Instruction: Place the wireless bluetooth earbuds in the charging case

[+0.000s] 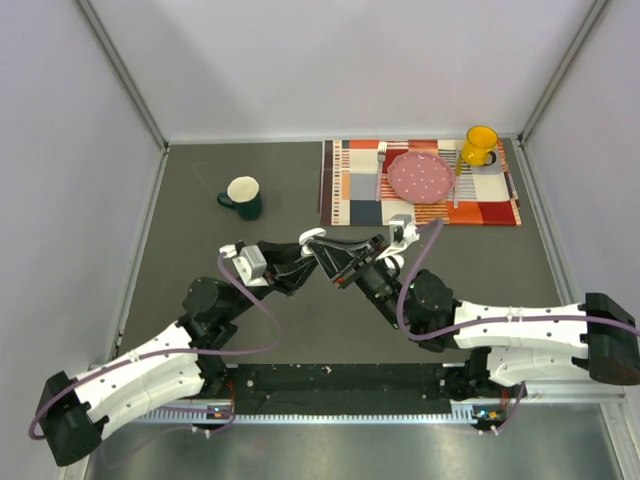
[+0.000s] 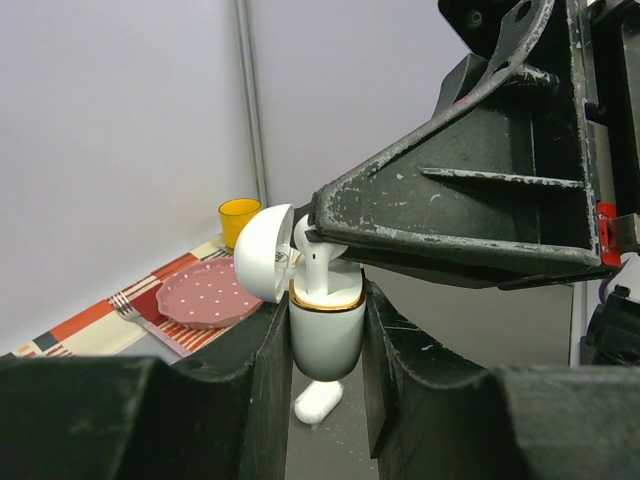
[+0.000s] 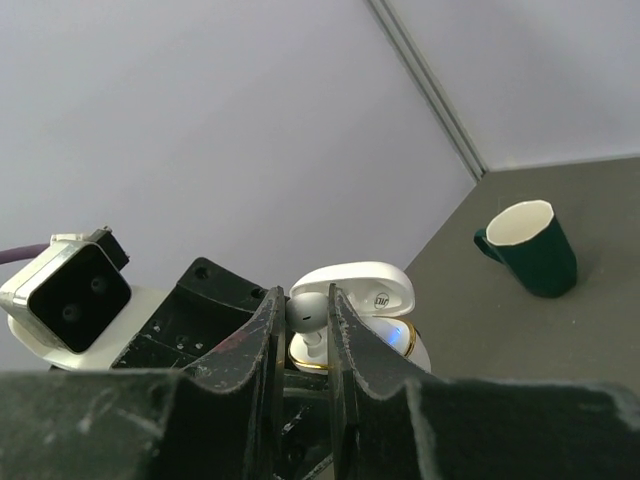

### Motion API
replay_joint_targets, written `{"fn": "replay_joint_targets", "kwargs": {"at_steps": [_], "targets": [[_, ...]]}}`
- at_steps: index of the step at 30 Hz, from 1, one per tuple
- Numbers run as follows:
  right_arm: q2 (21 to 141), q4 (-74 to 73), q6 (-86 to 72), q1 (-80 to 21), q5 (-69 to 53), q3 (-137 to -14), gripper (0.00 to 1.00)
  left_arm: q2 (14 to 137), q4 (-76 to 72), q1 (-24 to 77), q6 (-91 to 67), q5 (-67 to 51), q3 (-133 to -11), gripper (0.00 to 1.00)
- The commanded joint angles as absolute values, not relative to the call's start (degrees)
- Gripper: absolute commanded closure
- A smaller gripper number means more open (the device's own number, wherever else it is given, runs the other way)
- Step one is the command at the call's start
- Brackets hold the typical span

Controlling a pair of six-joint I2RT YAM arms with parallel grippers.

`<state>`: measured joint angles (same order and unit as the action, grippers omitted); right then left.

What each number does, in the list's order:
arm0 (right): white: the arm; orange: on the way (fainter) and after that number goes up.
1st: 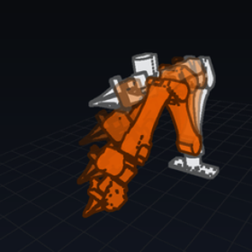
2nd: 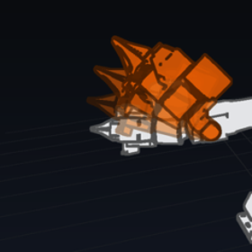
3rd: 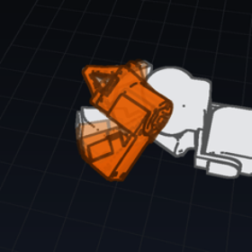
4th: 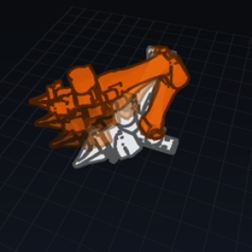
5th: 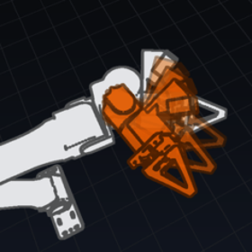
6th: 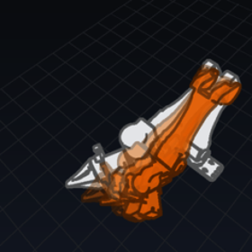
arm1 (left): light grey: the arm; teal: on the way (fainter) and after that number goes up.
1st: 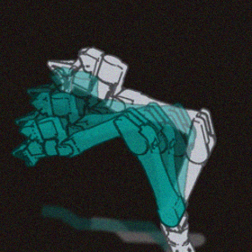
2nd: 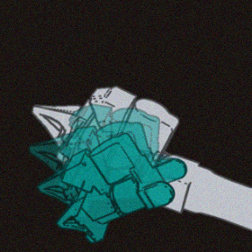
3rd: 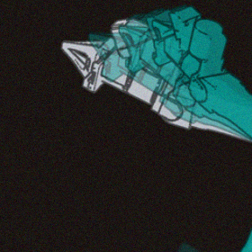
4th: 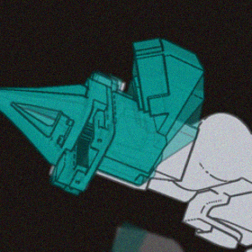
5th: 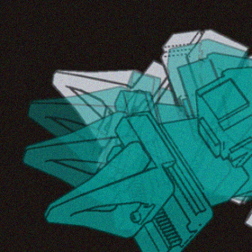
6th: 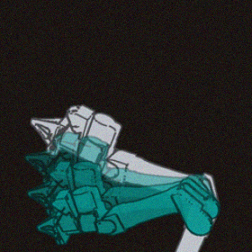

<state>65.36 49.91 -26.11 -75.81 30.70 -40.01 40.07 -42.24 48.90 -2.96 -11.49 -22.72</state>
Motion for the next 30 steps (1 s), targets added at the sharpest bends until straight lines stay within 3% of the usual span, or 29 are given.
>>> {"fn": "replay_joint_targets", "kwargs": {"at_steps": [1, 8, 21, 30], "targets": [[65.74, 42.64, -24.70, -76.99, 33.22, -42.53, 1.00, 38.06, -48.69, 49.13, -2.29, -9.32, -24.08, 1.00], [65.74, 37.36, -23.99, -77.08, 33.84, -44.91, 1.00, 37.62, -48.16, 49.22, -2.20, -9.05, -23.91, 1.00], [64.43, 35.86, -25.05, -76.99, 32.87, -45.79, 0.68, 37.00, -47.37, 49.13, -2.55, -8.96, -23.73, 1.00], [61.70, 37.27, -25.49, -76.99, 31.99, -45.35, 0.65, 36.74, -47.20, 49.22, -3.08, -9.14, -23.47, 1.00]]}}
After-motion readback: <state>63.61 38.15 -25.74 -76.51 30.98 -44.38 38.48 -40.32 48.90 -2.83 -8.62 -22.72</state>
